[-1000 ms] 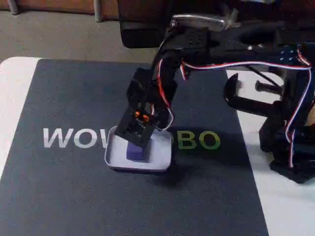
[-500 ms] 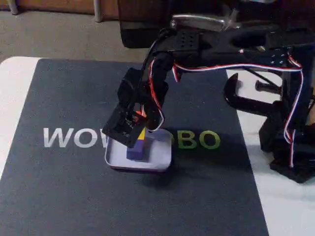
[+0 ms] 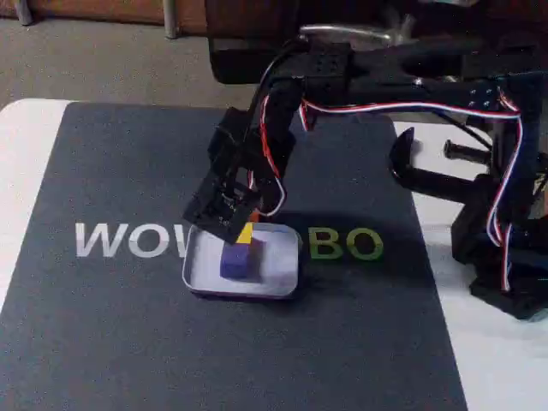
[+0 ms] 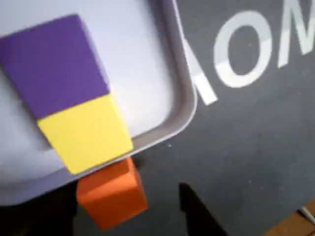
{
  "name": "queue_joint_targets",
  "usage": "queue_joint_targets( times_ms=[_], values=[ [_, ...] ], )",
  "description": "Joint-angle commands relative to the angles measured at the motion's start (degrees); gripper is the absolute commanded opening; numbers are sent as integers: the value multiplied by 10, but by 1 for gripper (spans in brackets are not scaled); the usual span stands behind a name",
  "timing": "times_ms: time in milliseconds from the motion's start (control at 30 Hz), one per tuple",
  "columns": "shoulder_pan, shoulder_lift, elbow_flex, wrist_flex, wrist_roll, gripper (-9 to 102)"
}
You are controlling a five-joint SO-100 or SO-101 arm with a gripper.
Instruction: Move blocks one by one until all three blocks are in the tray.
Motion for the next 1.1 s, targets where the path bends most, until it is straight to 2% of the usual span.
queue_joint_targets(
  times_ms=[0,667,800,900,1067],
  values=[
    [1,2,-26,-2,-4,22],
    [2,-49,-49,-5,4,14],
    [4,-62,-54,-5,4,7],
    [1,-65,-60,-5,19,-7],
    [-20,-39,-72,11,89,-8]
  ],
)
